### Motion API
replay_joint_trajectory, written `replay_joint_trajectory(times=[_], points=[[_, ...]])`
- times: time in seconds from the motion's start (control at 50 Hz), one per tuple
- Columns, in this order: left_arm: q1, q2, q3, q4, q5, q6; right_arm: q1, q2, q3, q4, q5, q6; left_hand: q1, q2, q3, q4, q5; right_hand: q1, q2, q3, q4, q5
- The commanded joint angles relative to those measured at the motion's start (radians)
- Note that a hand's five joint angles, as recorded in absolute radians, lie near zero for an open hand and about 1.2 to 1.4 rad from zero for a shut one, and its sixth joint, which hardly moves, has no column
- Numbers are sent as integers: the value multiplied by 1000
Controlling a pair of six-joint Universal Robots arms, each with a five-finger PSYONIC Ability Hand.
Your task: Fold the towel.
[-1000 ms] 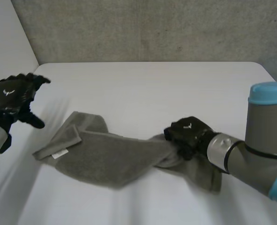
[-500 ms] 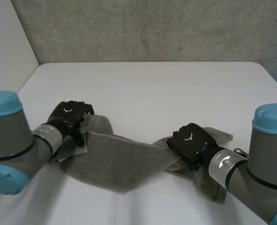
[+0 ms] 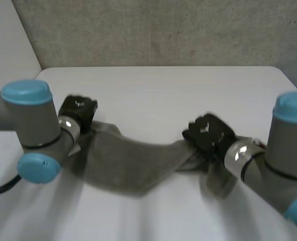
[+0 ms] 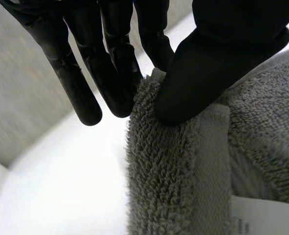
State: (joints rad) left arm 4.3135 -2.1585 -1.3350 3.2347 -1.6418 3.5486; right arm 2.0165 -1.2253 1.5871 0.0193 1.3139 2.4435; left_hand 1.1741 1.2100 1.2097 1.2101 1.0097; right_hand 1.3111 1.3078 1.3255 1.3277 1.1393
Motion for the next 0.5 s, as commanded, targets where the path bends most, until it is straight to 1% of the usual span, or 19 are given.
replay_joint_trajectory(times=[0.02, 0.04, 0.06, 0.08, 0.1, 0.12, 0.14, 0.16, 0.18, 0.2, 0.22, 0.24, 0.28, 0.3, 0.34, 0.36, 0.38, 0.46, 0.5], points=[[-23, 23, 239, 187, 0, 32, 8, 66, -402, -103, 108, -17, 222, 186, 187, 186, 212, 85, 89, 71, 69, 82], [-23, 23, 240, 188, 0, 32, 8, 66, -403, -104, 108, -17, 222, 186, 187, 186, 212, 85, 89, 71, 69, 82], [-26, 72, 240, 300, 2, -11, 10, 56, -427, -221, 132, 15, 222, 186, 187, 186, 212, 85, 89, 71, 69, 82], [-21, 141, 215, 435, -3, -70, 10, 56, -427, -222, 133, 15, 222, 186, 187, 186, 212, 85, 89, 71, 69, 82], [-21, 141, 215, 436, -3, -71, 10, 35, -424, -336, 143, 43, 222, 186, 187, 186, 212, 85, 89, 71, 69, 82], [-11, 204, 176, 555, -7, -133, 7, 5, -417, -426, 149, 67, 222, 186, 187, 186, 212, 85, 89, 71, 69, 82], [-11, 204, 175, 556, -7, -134, 7, 4, -417, -427, 149, 68, 222, 186, 187, 186, 212, 85, 89, 71, 69, 82], [3, 256, 130, 664, -3, -196, 5, -22, -403, -458, 145, 80, 222, 186, 187, 186, 212, 85, 89, 71, 69, 82], [12, 284, 75, 736, 5, -242, 1, -39, -400, -437, 143, 87, 222, 186, 187, 186, 212, 85, 89, 71, 69, 82], [12, 284, 74, 737, 5, -243, 1, -39, -400, -437, 143, 88, 222, 186, 187, 186, 212, 85, 89, 71, 69, 82], [17, 296, 27, 764, 10, -266, -1, -37, -403, -389, 136, 91, 222, 186, 187, 186, 212, 85, 89, 71, 69, 82], [18, 305, -10, 760, 11, -272, -1, -37, -403, -389, 136, 91, 222, 186, 187, 186, 212, 85, 89, 71, 69, 82], [20, 305, -53, 751, 14, -277, -2, -10, -401, -276, 78, 92, 222, 186, 187, 186, 212, 85, 89, 71, 69, 82], [18, 302, -94, 741, 17, -277, -2, -10, -401, -275, 77, 92, 222, 186, 187, 186, 212, 85, 89, 71, 69, 82], [20, 298, -142, 734, 20, -277, -1, 33, -391, -181, 16, 78, 222, 186, 187, 186, 212, 85, 89, 71, 69, 82], [20, 298, -142, 734, 20, -277, -1, 33, -391, -180, 16, 78, 222, 186, 187, 186, 212, 85, 89, 71, 69, 82], [23, 296, -195, 734, 29, -277, -1, 52, -382, -139, -8, 75, 222, 186, 187, 186, 212, 85, 89, 71, 69, 82], [37, 279, -332, 737, 54, -277, -1, 89, -352, -76, -38, 58, 222, 186, 187, 186, 212, 85, 89, 71, 69, 82], [52, 263, -372, 738, 54, -278, 1, 144, -308, -44, -41, 26, 222, 186, 187, 186, 212, 85, 89, 71, 69, 82]])
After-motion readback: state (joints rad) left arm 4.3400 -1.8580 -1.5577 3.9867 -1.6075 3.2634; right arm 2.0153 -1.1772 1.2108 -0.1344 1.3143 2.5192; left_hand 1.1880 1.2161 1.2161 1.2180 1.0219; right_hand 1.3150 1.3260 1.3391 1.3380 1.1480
